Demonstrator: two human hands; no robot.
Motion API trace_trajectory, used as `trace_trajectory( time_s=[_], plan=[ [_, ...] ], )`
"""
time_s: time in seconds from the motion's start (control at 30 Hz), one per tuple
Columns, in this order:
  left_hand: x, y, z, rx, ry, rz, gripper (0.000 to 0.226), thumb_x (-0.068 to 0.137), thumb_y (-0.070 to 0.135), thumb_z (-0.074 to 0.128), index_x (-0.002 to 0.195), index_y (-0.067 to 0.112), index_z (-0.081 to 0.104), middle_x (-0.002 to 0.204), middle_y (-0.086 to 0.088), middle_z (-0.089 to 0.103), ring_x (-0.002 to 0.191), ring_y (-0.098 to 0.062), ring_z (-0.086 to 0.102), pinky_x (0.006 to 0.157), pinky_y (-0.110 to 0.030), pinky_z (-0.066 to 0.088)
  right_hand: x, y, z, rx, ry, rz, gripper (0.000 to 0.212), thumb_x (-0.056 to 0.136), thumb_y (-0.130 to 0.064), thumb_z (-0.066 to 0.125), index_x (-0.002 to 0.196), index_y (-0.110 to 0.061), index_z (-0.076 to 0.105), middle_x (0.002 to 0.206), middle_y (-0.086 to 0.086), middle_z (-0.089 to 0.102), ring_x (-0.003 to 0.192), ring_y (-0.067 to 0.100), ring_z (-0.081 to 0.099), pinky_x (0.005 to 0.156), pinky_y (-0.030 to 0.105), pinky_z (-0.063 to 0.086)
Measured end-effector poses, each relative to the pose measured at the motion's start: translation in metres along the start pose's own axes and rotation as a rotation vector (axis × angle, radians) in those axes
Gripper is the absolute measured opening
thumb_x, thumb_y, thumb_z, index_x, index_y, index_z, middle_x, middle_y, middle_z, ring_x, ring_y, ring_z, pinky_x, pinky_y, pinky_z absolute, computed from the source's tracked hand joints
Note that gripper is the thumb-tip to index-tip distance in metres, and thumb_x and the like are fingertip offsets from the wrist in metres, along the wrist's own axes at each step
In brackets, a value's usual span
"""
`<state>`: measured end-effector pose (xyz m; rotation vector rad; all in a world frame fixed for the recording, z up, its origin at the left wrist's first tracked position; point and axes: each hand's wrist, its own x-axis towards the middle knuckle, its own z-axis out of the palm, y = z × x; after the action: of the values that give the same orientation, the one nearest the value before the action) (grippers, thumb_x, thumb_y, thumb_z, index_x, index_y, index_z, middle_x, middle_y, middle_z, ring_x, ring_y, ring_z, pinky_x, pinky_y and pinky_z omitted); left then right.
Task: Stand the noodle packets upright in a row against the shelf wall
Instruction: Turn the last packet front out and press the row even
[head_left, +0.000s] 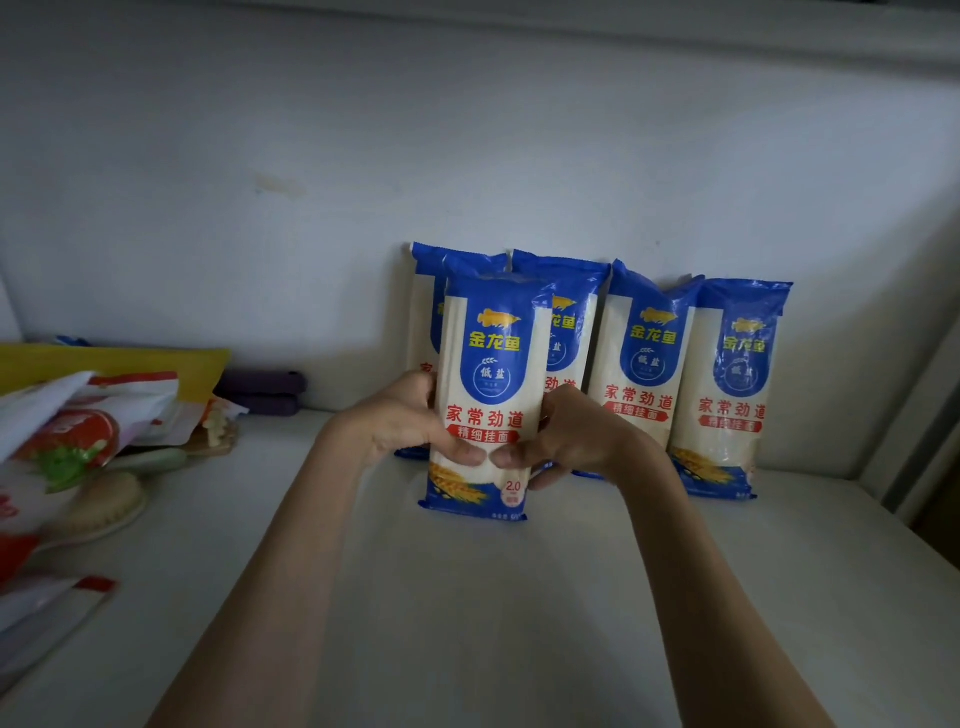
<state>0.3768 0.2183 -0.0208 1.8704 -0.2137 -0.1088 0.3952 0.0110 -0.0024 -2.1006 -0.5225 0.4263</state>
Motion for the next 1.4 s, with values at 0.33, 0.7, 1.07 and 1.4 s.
trace_trajectory(
  time_s=[0.33, 0.7, 1.07, 1.4],
  plan=[
    [0.002, -0.003, 0.006, -0.063, 0.085, 0.022, 0.051, 0.064, 0.013, 0.086, 0.111, 0.018, 0.068, 0.108, 0.001, 0.075, 0.107, -0.017, 0.068, 0.092, -0.039, 0.054, -0.002, 0.002, 0.002, -0.092, 0.009, 0.030, 0.051, 0.074, -0.008, 0.081, 0.120, -0.012, 0.059, 0.117, 0.003, 0.068, 0.097, 0.024, 0.069, 0.078, 0.043, 0.061],
    [-0.011, -0.010, -0.034, 0.035, 0.239, -0.029, 0.049, 0.069, 0.004, 0.084, 0.114, 0.014, 0.068, 0.109, 0.000, 0.075, 0.105, -0.019, 0.068, 0.095, -0.046, 0.053, 0.021, -0.015, 0.056, -0.188, 0.228, -0.139, 0.051, 0.077, -0.013, 0.079, 0.123, -0.011, 0.057, 0.125, 0.003, 0.064, 0.116, 0.020, 0.060, 0.088, 0.032, 0.053],
    [-0.026, -0.007, -0.065, 0.045, 0.505, -0.086, 0.038, 0.075, 0.005, 0.081, 0.108, 0.016, 0.066, 0.110, -0.004, 0.073, 0.102, -0.024, 0.068, 0.091, -0.049, 0.055, 0.053, -0.019, 0.119, -0.091, 0.457, -0.141, 0.036, 0.082, -0.012, 0.069, 0.116, -0.010, 0.058, 0.122, 0.005, 0.063, 0.114, 0.023, 0.059, 0.088, 0.031, 0.051],
    [-0.019, -0.033, -0.063, 0.025, 0.893, -0.045, 0.028, 0.084, 0.019, 0.075, 0.109, 0.015, 0.063, 0.109, -0.003, 0.071, 0.096, -0.019, 0.067, 0.075, -0.030, 0.051, 0.086, -0.054, 0.142, -0.153, 0.509, -0.073, 0.032, 0.084, -0.005, 0.063, 0.116, -0.009, 0.058, 0.114, 0.011, 0.064, 0.106, 0.030, 0.062, 0.086, 0.038, 0.054]
  ],
)
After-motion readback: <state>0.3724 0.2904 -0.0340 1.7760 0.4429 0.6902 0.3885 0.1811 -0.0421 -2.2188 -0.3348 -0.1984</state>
